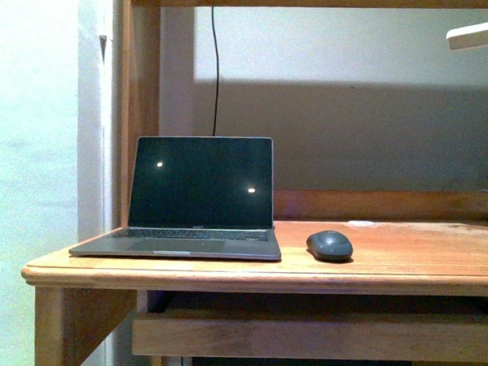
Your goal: Place mouse
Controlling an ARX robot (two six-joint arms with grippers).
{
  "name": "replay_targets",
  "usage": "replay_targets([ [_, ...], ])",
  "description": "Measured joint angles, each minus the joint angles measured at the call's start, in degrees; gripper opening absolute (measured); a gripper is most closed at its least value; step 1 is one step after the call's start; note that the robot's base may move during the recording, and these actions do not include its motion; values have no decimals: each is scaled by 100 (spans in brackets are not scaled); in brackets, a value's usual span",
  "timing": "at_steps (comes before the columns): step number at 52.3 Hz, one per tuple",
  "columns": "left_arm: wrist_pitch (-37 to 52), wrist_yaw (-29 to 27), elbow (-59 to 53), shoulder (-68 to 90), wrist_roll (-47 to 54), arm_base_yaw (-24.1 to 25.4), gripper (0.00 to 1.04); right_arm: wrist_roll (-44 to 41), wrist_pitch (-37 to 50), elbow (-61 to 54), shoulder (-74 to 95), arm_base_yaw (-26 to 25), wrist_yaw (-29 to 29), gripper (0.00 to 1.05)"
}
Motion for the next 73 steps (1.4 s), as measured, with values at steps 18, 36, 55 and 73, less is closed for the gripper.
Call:
replay_targets([
  [18,0,0,0,0,0,0,97,-2,-546,-378,-973,0,-2,3],
  [36,0,0,0,0,0,0,97,-2,-1764,-382,-2295,0,0,3],
  [55,0,0,0,0,0,0,97,-2,-2557,-382,-3115,0,0,3],
  [73,0,0,0,0,0,0,97,-2,-3213,-382,-3766,0,0,3],
])
